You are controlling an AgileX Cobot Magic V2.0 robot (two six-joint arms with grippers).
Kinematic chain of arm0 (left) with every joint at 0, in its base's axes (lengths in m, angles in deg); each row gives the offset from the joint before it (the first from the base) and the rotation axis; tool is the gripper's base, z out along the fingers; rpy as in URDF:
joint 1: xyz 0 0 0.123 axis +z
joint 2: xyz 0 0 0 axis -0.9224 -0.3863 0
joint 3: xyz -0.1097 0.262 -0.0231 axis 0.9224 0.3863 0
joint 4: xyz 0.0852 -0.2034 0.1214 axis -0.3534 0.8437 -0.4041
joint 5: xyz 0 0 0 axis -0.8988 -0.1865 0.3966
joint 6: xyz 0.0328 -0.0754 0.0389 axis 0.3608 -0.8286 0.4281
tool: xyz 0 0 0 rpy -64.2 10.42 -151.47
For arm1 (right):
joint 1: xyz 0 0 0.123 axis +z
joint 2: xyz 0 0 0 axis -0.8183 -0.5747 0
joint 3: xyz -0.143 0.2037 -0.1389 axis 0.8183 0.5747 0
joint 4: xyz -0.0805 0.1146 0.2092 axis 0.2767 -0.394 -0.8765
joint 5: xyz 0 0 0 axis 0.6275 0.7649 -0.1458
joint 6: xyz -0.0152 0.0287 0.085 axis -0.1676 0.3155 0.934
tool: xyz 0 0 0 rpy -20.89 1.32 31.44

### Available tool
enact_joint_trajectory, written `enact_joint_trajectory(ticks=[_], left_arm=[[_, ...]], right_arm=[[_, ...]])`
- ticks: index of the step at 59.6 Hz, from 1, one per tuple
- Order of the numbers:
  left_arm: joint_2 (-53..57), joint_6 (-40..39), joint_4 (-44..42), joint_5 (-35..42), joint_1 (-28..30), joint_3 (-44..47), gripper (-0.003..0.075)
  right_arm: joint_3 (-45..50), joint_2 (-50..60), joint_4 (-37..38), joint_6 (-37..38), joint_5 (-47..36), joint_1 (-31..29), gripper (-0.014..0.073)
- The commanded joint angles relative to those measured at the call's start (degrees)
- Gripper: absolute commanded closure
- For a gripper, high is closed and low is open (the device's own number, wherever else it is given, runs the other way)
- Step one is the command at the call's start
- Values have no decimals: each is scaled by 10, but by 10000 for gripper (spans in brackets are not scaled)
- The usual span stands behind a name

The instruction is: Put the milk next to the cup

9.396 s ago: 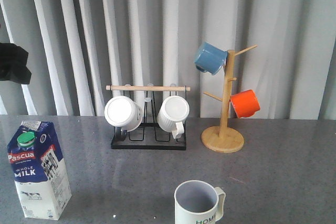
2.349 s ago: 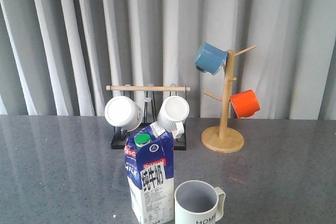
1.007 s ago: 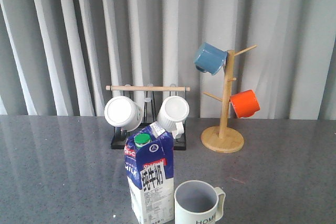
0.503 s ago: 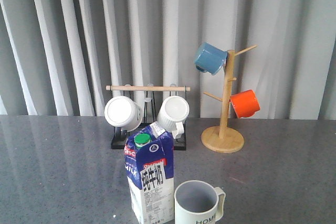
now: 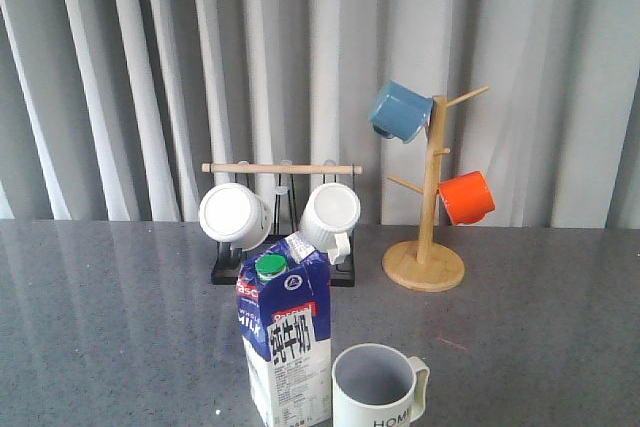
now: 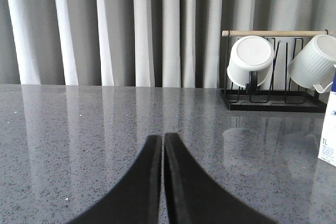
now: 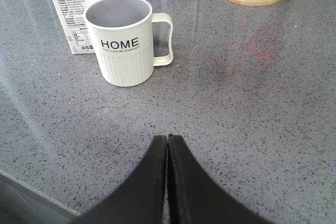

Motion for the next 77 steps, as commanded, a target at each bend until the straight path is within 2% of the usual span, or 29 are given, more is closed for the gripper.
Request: enact_joint_trajectory(ticks=[1, 9, 15, 27, 34, 37, 45, 53, 77], left_arm=[[7, -3, 1, 46, 0, -13, 727], [7, -3, 1, 46, 0, -13, 727], [7, -3, 1, 46, 0, -13, 727], [7, -3, 1, 46, 0, -13, 727], [7, -3, 1, 46, 0, -13, 727], [7, -3, 1, 46, 0, -13, 727], [6, -3, 1, 46, 0, -13, 727], [6, -3, 1, 46, 0, -13, 727], [6, -3, 1, 46, 0, -13, 727]], right_arm=[[-2, -4, 0, -1, -45, -2, 598], [73, 54, 34, 0, -74, -25, 598], [128, 109, 58, 19, -115, -68, 598], [213, 222, 133, 142, -167, -145, 598], [258, 266, 191, 224, -222, -160, 598], [257, 268, 209, 246, -220, -162, 598], [257, 268, 263, 248, -274, -162, 598], [257, 268, 284, 240, -344, -162, 598], [257, 268, 284, 235, -348, -162, 598]])
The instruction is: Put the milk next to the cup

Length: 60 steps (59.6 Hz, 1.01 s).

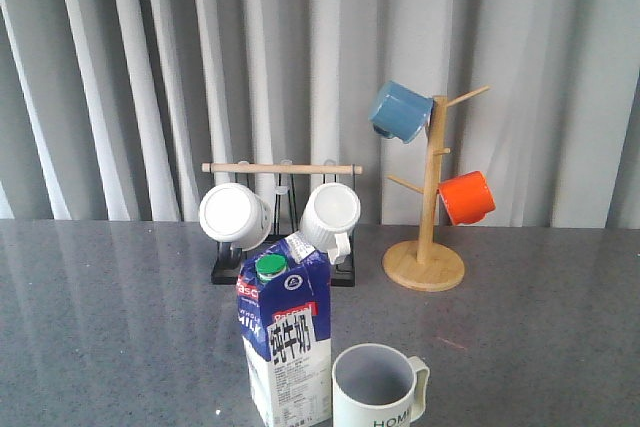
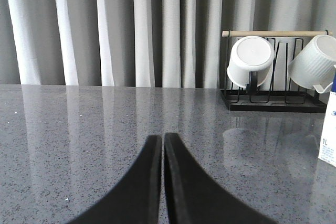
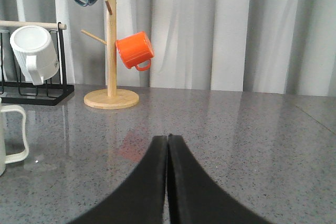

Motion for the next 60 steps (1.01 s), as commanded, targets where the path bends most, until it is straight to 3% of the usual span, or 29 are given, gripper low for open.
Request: enact_joint_trajectory(ticks=[1, 60], left_arm=[[6, -3, 1, 46, 0, -13, 727], [6, -3, 1, 46, 0, -13, 727]], right_arm=[[6, 10, 7, -8, -43, -4, 598], [6, 9, 7, -16, -42, -4, 598]])
